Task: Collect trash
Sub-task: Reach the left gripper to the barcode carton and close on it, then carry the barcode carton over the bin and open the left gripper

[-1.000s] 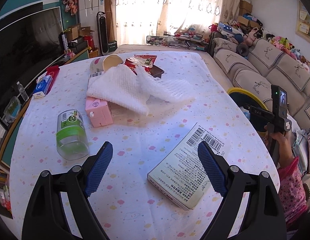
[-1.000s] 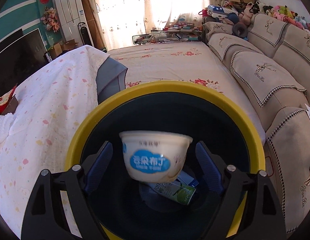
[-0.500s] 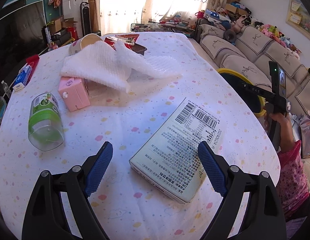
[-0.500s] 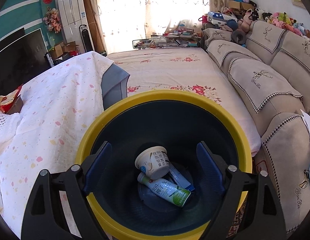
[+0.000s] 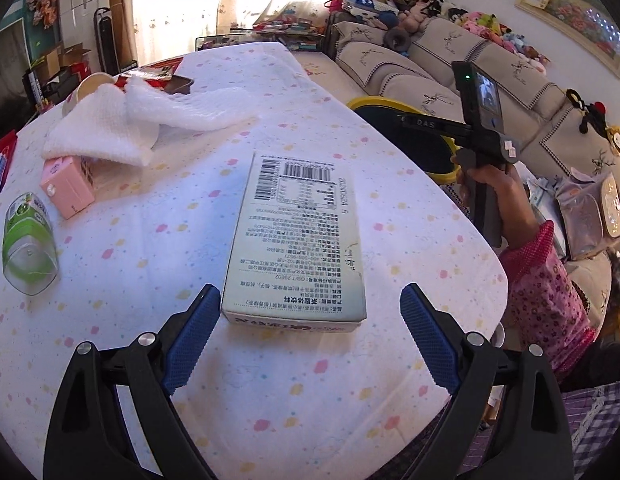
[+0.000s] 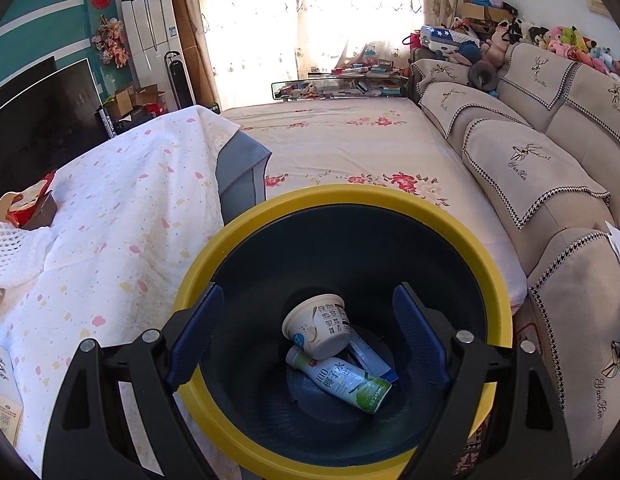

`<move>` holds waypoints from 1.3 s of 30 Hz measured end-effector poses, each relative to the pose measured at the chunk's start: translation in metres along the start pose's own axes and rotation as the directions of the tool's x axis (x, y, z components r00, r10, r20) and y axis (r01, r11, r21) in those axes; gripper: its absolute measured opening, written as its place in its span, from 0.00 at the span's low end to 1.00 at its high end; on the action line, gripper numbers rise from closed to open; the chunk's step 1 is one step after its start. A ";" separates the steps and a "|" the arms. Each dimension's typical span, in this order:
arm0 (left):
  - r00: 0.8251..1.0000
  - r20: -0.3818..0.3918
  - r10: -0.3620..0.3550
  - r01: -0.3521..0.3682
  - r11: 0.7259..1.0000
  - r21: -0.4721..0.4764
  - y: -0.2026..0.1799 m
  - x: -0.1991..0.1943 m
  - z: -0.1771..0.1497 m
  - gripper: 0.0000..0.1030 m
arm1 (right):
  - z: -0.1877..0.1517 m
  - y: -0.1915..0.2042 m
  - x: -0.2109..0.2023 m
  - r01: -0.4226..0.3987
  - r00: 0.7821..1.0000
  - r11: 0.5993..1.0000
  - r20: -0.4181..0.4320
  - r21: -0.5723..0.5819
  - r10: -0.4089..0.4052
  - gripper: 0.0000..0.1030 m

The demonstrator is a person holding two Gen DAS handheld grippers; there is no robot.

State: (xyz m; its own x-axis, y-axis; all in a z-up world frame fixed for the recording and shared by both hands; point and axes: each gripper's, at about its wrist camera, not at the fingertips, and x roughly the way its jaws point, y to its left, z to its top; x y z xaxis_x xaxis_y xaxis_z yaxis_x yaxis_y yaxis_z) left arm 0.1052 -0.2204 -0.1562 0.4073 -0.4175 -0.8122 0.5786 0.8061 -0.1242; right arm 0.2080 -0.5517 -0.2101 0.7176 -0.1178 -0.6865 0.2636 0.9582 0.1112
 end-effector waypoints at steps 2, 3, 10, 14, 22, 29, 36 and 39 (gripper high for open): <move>0.996 0.011 0.084 -0.084 0.996 0.009 -0.002 0.002 0.004 0.87 | 0.000 -0.002 -0.002 -0.002 1.000 1.000 0.005 0.005 0.002 0.80; 0.993 0.017 0.118 -0.118 0.993 0.006 -0.001 0.004 0.008 0.87 | 0.000 -0.003 -0.003 -0.003 1.000 1.000 0.007 0.008 0.003 0.80; 0.994 -0.027 0.106 -0.105 0.994 0.024 -0.007 0.028 0.025 0.87 | -0.001 -0.009 -0.004 -0.010 1.000 1.000 0.013 0.026 0.010 0.80; 0.993 -0.061 0.102 -0.100 0.995 0.025 -0.013 0.043 0.029 0.88 | -0.002 -0.009 -0.004 -0.012 1.000 1.000 0.012 0.024 0.011 0.80; 0.992 -0.067 0.107 -0.110 0.994 -0.029 0.000 0.051 0.033 0.69 | -0.006 -0.011 -0.004 -0.014 1.000 0.999 0.009 0.035 0.013 0.80; 0.992 -0.040 0.118 -0.119 0.993 -0.020 -0.001 0.041 0.033 0.69 | -0.009 -0.012 -0.013 -0.018 1.000 0.999 0.026 0.036 0.017 0.80; 0.995 0.026 0.093 -0.094 0.995 0.019 -0.017 0.018 0.055 0.69 | -0.012 -0.019 -0.051 -0.012 0.995 0.998 0.100 0.055 0.007 0.80; 0.997 0.034 0.069 -0.070 0.996 0.046 -0.026 0.024 0.074 0.69 | -0.013 -0.023 -0.070 0.010 0.992 0.999 0.127 0.043 -0.015 0.80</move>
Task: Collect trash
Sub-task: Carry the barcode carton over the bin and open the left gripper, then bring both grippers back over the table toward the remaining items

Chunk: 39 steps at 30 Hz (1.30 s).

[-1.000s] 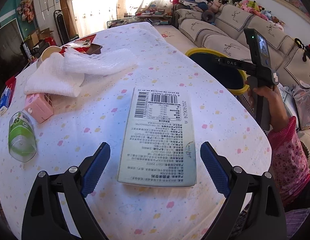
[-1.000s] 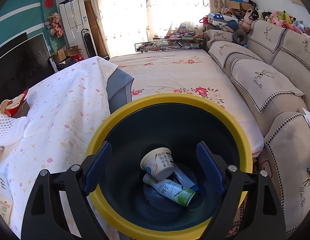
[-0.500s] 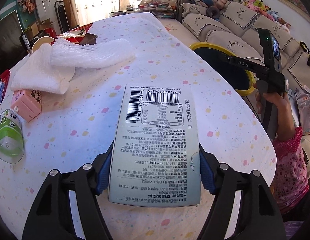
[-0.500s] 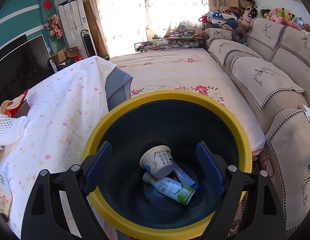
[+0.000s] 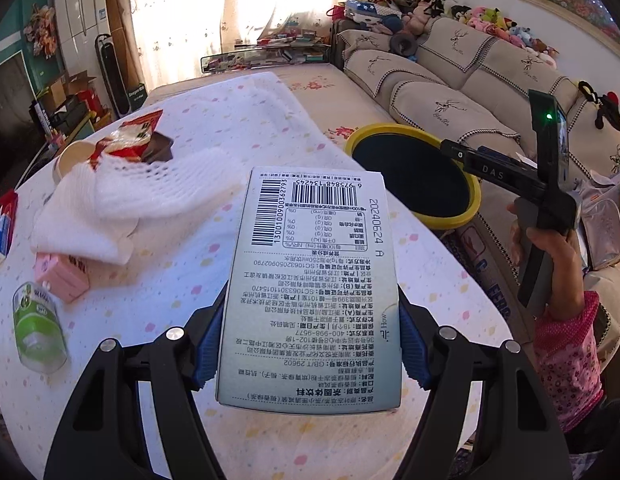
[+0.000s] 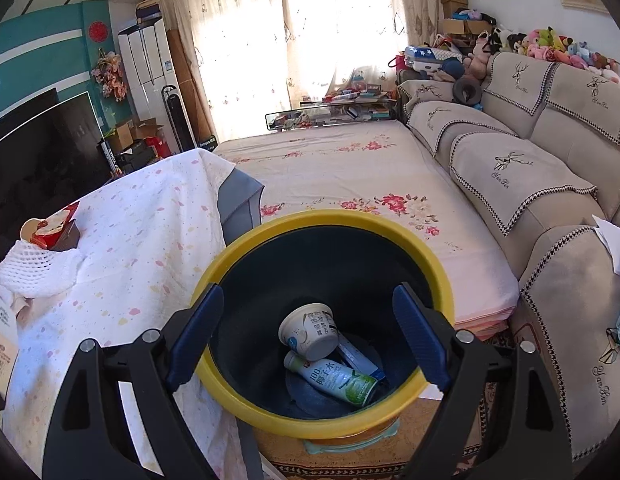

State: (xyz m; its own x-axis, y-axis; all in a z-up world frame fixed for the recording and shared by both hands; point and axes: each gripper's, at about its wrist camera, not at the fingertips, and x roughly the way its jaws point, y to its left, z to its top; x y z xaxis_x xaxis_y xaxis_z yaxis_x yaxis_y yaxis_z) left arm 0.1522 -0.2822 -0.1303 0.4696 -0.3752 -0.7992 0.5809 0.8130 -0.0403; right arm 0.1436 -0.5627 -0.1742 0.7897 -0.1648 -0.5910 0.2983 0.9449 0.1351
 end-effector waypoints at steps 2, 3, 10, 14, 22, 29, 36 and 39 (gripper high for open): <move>1.000 0.005 -0.013 0.013 1.000 0.022 -0.010 0.007 0.014 0.69 | 0.001 -0.004 -0.012 0.022 1.000 1.000 0.019 -0.011 -0.022 0.80; 1.000 0.009 -0.020 0.020 0.999 0.032 -0.014 0.011 0.021 0.69 | 0.001 -0.007 -0.018 0.032 0.999 0.999 0.028 -0.016 -0.032 0.80; 0.996 -0.003 -0.087 0.087 0.990 0.112 -0.061 0.060 0.077 0.69 | 0.001 -0.032 -0.048 0.082 0.994 0.997 0.076 -0.013 -0.080 0.80; 0.993 -0.037 -0.112 0.116 0.984 0.137 -0.083 0.097 0.109 0.69 | 0.001 -0.048 -0.059 0.103 0.991 0.995 0.086 0.008 -0.103 0.80; 0.986 -0.135 -0.101 0.116 0.987 0.108 -0.102 0.175 0.155 0.69 | -0.002 -0.071 -0.059 0.132 0.988 0.991 0.079 0.037 -0.135 0.80; 0.985 -0.141 -0.097 0.107 0.992 0.069 -0.107 0.200 0.163 0.73 | -0.007 -0.074 -0.050 0.131 0.989 0.990 0.057 0.049 -0.134 0.80; 0.992 -0.058 -0.108 0.112 0.992 0.059 -0.101 0.153 0.149 0.75 | -0.012 -0.071 -0.051 0.111 0.992 0.993 0.052 0.044 -0.114 0.80; 0.994 0.006 -0.105 0.104 0.993 0.058 -0.093 0.115 0.133 0.77 | -0.014 -0.063 -0.054 0.091 0.994 0.995 0.053 0.032 -0.092 0.80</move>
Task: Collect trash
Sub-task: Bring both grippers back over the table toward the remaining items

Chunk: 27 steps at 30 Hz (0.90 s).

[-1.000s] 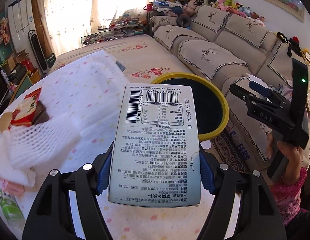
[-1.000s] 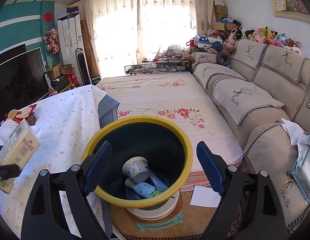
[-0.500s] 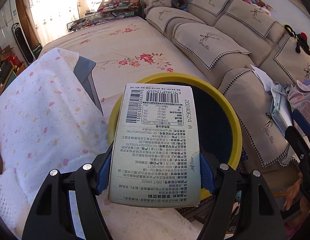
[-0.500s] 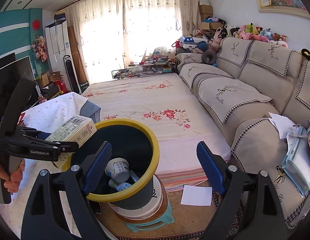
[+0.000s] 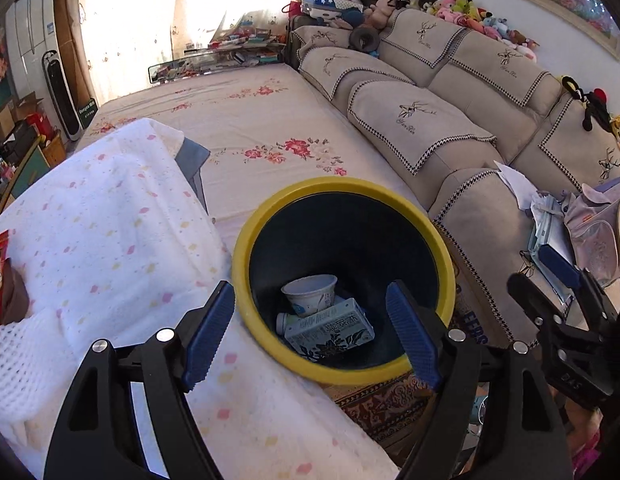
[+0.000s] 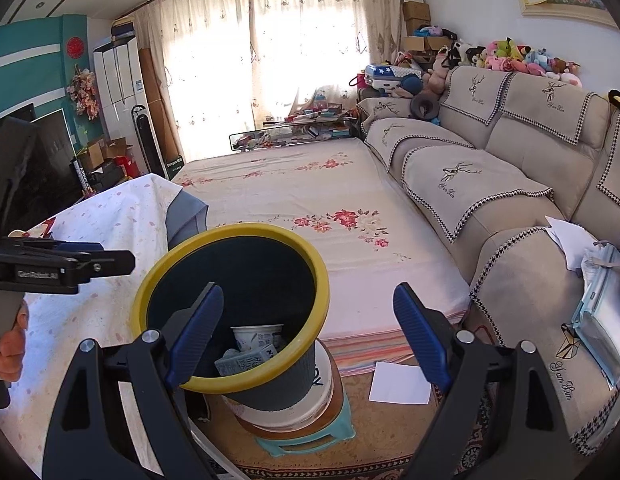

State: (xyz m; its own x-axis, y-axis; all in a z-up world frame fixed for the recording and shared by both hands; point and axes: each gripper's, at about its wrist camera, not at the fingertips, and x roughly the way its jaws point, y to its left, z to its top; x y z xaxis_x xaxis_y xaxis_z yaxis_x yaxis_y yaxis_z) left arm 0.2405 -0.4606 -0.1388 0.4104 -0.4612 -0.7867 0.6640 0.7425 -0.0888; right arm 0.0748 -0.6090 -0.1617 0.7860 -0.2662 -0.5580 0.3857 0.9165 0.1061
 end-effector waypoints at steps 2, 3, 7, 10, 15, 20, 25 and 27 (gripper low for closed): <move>0.999 0.044 0.011 -0.010 1.000 -0.008 0.004 -0.028 -0.014 0.79 | -0.001 0.009 -0.002 -0.018 1.000 1.000 -0.004 -0.013 0.017 0.80; 0.998 0.065 0.017 -0.016 1.000 -0.015 0.008 -0.042 -0.020 0.80 | -0.001 0.013 -0.002 -0.028 1.000 0.999 -0.006 -0.021 0.028 0.80; 0.985 0.148 0.084 -0.080 0.996 -0.036 0.026 -0.097 -0.051 0.86 | -0.002 0.035 -0.005 -0.067 0.998 0.996 -0.016 -0.057 0.066 0.80; 0.976 0.176 0.133 -0.119 0.989 -0.084 0.049 -0.131 -0.076 0.88 | -0.001 0.052 -0.009 -0.092 0.996 0.993 -0.018 -0.077 0.091 0.80; 0.955 0.182 0.234 -0.204 0.964 -0.171 0.095 -0.178 -0.116 0.88 | 0.002 0.086 -0.019 -0.139 0.990 0.983 -0.017 -0.120 0.138 0.80; 0.929 0.195 0.314 -0.259 0.930 -0.262 0.138 -0.223 -0.158 0.89 | 0.007 0.130 -0.030 -0.203 0.979 0.964 -0.017 -0.172 0.203 0.80; 0.890 0.212 0.404 -0.325 0.887 -0.329 0.174 -0.267 -0.194 0.89 | 0.011 0.187 -0.041 -0.309 0.951 0.927 -0.036 -0.214 0.308 0.81; 0.868 0.217 0.447 -0.358 0.865 -0.352 0.184 -0.282 -0.207 0.90 | 0.010 0.216 -0.044 -0.358 0.933 0.901 -0.057 -0.246 0.355 0.81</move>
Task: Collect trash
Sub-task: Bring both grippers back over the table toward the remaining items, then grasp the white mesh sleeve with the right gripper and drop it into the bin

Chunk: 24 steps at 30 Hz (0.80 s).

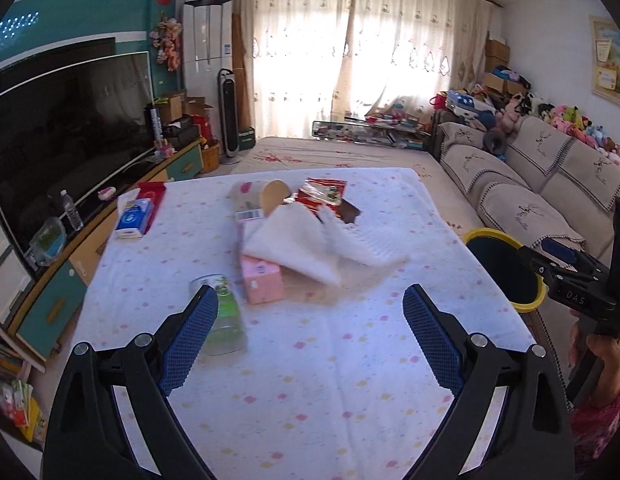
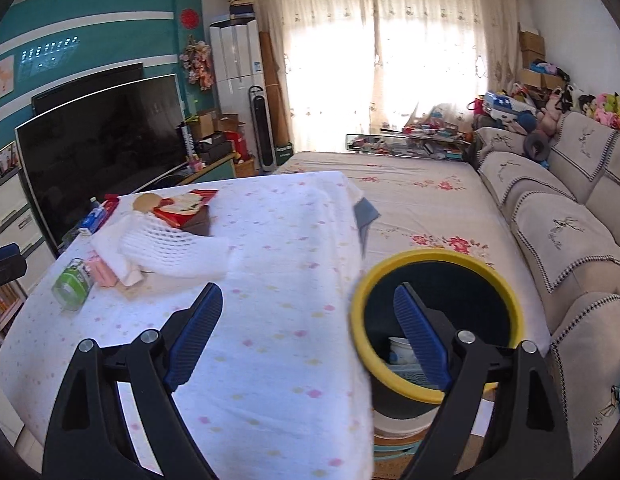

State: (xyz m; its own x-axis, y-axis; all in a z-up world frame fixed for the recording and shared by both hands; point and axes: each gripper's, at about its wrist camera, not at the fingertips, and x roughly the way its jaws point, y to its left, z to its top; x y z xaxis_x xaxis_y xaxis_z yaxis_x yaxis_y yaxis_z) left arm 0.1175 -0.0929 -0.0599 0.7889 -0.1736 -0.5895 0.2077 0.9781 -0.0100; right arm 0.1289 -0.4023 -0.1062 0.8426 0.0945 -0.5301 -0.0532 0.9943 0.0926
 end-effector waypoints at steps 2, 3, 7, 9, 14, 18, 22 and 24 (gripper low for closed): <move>0.999 0.013 0.035 -0.034 0.999 -0.017 0.018 -0.008 -0.005 0.92 | 0.006 0.028 0.011 -0.051 0.999 0.998 -0.018 -0.039 0.050 0.81; 0.999 0.016 0.047 -0.046 0.999 -0.028 0.027 -0.012 -0.009 0.92 | 0.008 0.042 0.017 -0.083 0.996 0.995 -0.032 -0.050 0.082 0.81; 0.998 0.002 0.060 -0.060 0.996 -0.073 0.053 -0.017 -0.019 0.92 | 0.017 0.094 0.048 -0.157 0.985 0.982 -0.087 -0.105 0.149 0.81; 0.998 -0.010 0.059 -0.059 0.995 -0.086 0.060 -0.017 -0.023 0.92 | 0.020 0.114 0.065 -0.175 0.981 0.975 -0.113 -0.134 0.160 0.81; 0.999 -0.012 0.048 -0.049 0.993 -0.108 0.073 -0.015 -0.028 0.92 | 0.024 0.143 0.103 -0.179 0.973 0.969 -0.175 -0.172 0.149 0.67; 0.999 -0.023 0.038 -0.041 0.992 -0.116 0.072 -0.010 -0.028 0.92 | 0.025 0.149 0.128 -0.181 0.966 0.970 -0.217 -0.165 0.143 0.52; 0.999 -0.036 0.033 -0.038 0.992 -0.122 0.071 -0.005 -0.028 0.92 | 0.026 0.148 0.132 -0.184 0.964 0.970 -0.221 -0.162 0.146 0.41; 0.999 -0.043 0.030 -0.035 0.992 -0.123 0.069 -0.001 -0.027 0.92 | 0.027 0.147 0.132 -0.193 0.963 0.967 -0.221 -0.164 0.155 0.37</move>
State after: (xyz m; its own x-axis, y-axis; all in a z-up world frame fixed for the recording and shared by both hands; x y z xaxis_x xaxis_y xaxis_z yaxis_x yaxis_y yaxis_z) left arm 0.1155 -0.0217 -0.0823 0.7693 -0.1395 -0.6234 0.1076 0.9902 -0.0888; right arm 0.2469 -0.2455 -0.1398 0.6849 0.2561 -0.6821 -0.3026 0.9516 0.0535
